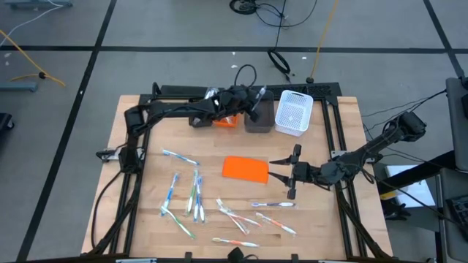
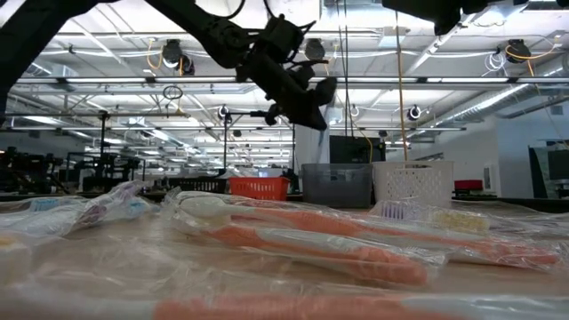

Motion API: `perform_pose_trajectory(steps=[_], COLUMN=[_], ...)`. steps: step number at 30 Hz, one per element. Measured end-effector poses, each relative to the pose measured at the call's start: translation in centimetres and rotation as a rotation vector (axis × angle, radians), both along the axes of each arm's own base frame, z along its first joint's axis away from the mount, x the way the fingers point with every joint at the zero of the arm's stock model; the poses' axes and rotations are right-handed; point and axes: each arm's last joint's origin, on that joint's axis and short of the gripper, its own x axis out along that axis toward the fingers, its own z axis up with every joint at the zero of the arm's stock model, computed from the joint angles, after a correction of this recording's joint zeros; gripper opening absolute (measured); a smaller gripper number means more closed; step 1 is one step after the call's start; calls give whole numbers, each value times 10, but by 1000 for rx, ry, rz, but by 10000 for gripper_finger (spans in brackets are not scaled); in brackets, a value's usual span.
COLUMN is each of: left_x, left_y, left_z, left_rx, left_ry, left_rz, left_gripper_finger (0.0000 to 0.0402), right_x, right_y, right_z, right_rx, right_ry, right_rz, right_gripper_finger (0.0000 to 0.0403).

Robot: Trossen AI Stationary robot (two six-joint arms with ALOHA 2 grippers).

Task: Pick & Place Toothbrushes
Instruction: Put the blue toothbrush into the black transparent bin

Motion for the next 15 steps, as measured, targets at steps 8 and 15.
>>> perform_pose_trajectory(steps=[8,15], left_x=[4,-1], left_y=[8,17], left_z=[-18,-21], left_rx=[-75,-158], left_ry=[21,16], left_rz=[16,26], left_gripper_finger=[0,1], right_x=[0,0], right_y=[0,0], right_z=[-1,-1], right_rx=[-3,-5], right_ry=[6,9], right_rz=[0,0], right_gripper_finger=[155,155])
